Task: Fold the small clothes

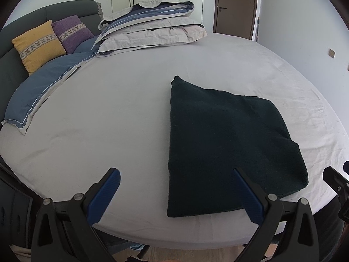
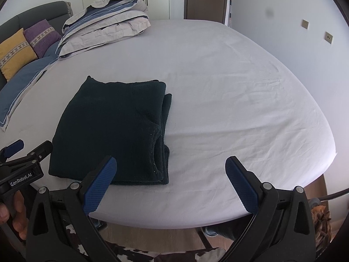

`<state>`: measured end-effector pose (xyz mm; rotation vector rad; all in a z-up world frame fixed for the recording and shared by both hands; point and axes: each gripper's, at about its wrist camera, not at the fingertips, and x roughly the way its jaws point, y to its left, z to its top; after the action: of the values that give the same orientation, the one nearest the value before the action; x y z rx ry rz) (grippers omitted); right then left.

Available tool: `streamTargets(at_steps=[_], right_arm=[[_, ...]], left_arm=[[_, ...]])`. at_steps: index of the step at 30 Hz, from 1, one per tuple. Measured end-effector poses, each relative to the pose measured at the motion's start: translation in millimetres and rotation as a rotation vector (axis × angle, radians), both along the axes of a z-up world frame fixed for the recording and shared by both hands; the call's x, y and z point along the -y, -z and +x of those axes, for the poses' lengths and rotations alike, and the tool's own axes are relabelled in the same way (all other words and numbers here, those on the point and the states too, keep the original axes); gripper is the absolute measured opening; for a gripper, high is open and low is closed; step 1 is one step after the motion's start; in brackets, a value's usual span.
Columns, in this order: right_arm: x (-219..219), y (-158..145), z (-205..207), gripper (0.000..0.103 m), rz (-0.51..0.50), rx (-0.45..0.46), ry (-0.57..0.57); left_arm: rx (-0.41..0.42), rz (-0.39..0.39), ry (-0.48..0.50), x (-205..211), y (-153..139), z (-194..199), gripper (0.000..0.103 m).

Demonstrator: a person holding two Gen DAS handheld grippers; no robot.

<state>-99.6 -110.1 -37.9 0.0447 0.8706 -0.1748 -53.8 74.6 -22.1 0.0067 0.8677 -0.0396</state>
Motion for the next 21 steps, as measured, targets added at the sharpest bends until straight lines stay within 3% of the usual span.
streamTargets(at_steps=[21], right_arm=[[1.9,6.6,2.1,0.102,0.016,-0.013,0.005]], left_arm=[[-0.004,0.006,0.004,0.1,0.2,0.9,0.103]])
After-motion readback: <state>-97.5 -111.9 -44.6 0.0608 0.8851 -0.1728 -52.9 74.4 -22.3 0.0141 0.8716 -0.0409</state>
